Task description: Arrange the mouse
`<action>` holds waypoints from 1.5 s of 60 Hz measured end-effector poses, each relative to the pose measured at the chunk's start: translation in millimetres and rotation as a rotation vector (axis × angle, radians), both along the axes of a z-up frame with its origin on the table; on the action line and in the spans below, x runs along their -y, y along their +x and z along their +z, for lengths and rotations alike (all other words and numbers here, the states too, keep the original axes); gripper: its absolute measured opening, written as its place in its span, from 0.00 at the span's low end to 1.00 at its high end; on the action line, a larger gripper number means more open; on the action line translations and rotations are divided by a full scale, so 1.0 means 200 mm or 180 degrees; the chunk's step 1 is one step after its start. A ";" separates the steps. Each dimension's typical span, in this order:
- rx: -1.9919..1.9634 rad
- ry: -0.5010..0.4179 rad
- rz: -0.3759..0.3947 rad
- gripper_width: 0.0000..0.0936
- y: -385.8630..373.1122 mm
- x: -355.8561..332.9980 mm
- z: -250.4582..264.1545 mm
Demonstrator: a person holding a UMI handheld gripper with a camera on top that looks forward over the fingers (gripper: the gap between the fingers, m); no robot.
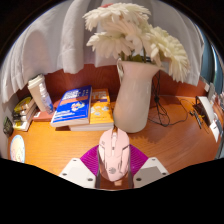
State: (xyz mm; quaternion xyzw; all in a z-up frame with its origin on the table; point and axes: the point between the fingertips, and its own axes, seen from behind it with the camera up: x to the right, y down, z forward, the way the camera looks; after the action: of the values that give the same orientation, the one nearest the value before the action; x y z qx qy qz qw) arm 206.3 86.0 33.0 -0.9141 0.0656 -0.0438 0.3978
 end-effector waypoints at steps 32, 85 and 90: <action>-0.0259 0.0845 0.0547 0.41 -1.68 -0.03 0.83; -0.0323 0.0081 0.0832 0.89 -2.32 0.26 0.16; -0.0321 0.0240 0.0843 0.89 -2.22 0.36 0.40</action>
State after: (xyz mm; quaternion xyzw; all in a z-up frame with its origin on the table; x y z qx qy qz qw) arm -238.3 13.6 113.9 -0.9002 -0.0340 0.0575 0.4304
